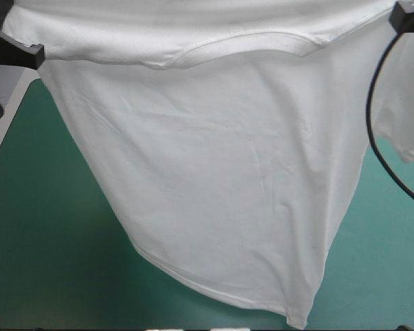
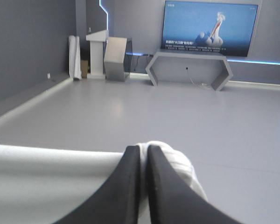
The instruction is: Fold the cloth
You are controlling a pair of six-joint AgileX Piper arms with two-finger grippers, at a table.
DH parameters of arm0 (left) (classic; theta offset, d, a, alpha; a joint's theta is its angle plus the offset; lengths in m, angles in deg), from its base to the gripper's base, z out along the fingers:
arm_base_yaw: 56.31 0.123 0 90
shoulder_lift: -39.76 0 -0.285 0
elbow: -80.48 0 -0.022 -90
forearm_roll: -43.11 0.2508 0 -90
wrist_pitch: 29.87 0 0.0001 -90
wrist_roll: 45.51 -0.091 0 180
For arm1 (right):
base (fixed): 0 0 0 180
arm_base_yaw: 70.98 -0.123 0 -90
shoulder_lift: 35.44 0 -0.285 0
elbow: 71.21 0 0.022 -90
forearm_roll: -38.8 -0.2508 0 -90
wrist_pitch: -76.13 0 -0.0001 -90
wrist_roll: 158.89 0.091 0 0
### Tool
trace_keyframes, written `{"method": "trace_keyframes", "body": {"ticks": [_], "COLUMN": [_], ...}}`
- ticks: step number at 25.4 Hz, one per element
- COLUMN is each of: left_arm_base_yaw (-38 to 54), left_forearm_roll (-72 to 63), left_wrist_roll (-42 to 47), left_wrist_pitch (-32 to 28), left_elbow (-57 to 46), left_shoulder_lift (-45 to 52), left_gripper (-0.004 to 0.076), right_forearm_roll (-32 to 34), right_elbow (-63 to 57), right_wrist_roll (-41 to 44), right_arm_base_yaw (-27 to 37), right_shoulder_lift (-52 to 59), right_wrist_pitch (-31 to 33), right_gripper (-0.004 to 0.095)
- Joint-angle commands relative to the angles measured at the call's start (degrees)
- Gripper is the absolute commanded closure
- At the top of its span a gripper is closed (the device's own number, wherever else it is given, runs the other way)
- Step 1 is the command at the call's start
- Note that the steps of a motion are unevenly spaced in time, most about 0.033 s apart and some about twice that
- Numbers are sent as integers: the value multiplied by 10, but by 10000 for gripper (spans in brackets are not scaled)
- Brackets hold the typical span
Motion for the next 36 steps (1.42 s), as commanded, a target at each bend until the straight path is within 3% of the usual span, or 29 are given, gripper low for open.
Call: {"method": "trace_keyframes", "body": {"ticks": [1,9,14,22,27,31,34,36], "left_arm_base_yaw": [0,0,0,0,0,0,0,0], "left_forearm_roll": [11,-72,-85,-94,-97,-110,-107,-106], "left_wrist_roll": [0,-3,2,4,4,4,1,0], "left_wrist_pitch": [-43,-109,-189,-415,-507,-468,-408,-358], "left_elbow": [-39,-141,-149,-149,-149,-149,-142,-130], "left_shoulder_lift": [-30,-131,-211,-394,-463,-473,-451,-430], "left_gripper": [734,734,734,734,716,515,371,339], "right_forearm_roll": [25,78,112,96,100,52,40,40], "right_elbow": [-7,-28,-28,-28,-28,-28,-24,-21], "right_wrist_roll": [-10,7,54,132,142,152,151,151], "right_arm_base_yaw": [2,3,31,102,102,105,106,106], "right_shoulder_lift": [-34,-164,-244,-407,-471,-489,-472,-455], "right_wrist_pitch": [-29,-5,-56,-128,-136,-108,-88,-69], "right_gripper": [922,922,922,922,922,881,682,509]}}
